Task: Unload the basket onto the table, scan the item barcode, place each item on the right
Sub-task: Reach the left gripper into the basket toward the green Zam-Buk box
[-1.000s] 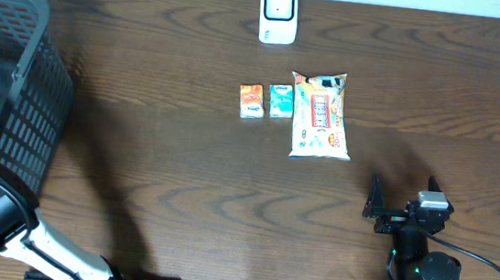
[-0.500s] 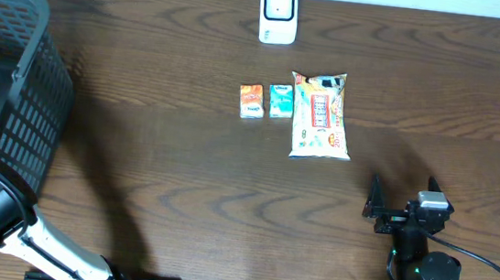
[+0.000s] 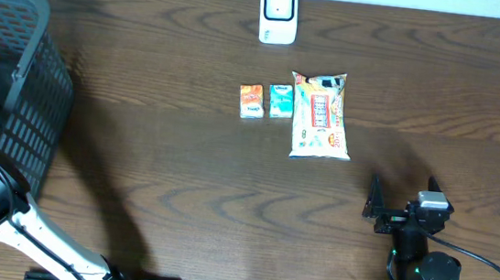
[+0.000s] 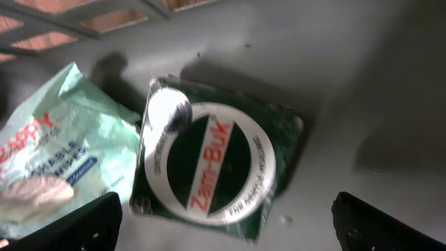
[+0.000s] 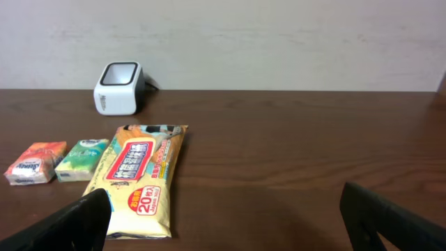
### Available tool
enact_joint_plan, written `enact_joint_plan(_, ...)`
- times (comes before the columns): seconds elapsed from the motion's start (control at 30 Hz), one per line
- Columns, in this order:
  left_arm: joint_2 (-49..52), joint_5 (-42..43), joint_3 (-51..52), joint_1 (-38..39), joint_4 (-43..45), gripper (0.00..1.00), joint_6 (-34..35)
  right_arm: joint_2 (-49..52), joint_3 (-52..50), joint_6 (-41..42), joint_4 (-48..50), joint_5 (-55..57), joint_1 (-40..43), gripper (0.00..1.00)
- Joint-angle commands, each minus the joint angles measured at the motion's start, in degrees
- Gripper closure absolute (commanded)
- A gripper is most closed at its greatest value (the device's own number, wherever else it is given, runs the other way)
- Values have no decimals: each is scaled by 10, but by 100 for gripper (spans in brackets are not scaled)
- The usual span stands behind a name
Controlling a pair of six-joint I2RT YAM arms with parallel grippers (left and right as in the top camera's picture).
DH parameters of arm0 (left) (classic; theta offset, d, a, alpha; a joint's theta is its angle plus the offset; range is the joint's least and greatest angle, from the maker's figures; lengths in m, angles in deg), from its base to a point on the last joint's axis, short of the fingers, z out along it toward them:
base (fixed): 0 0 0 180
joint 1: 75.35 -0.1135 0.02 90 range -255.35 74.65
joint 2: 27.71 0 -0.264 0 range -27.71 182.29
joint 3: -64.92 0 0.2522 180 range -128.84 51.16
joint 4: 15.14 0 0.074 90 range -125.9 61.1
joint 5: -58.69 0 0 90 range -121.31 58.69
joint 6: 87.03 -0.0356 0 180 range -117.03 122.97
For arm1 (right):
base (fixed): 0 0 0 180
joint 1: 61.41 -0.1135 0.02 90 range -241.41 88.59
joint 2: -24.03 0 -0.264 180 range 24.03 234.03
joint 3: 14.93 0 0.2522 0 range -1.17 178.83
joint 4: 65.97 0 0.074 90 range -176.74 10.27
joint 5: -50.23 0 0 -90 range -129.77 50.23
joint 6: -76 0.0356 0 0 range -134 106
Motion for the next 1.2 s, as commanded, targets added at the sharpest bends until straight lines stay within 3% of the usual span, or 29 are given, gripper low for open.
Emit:
enact_joint_plan(0.0, 9, -41, 4, -3, 9, 5, -5, -3, -2, -6, -2, 5, -2, 1)
enact_joint_plan(0.8, 10, -41, 80, -2, 111, 7, -5, -3, -2, -6, -2, 5, -2, 1)
enact_joint_plan(0.93, 10, -40, 79, -2, 99, 21, -5, -3, -2, -6, -2, 5, -2, 1)
enact_joint_plan(1.17, 3, -38, 79, -2, 76, 23, -5, -3, -2, -6, -2, 5, -2, 1)
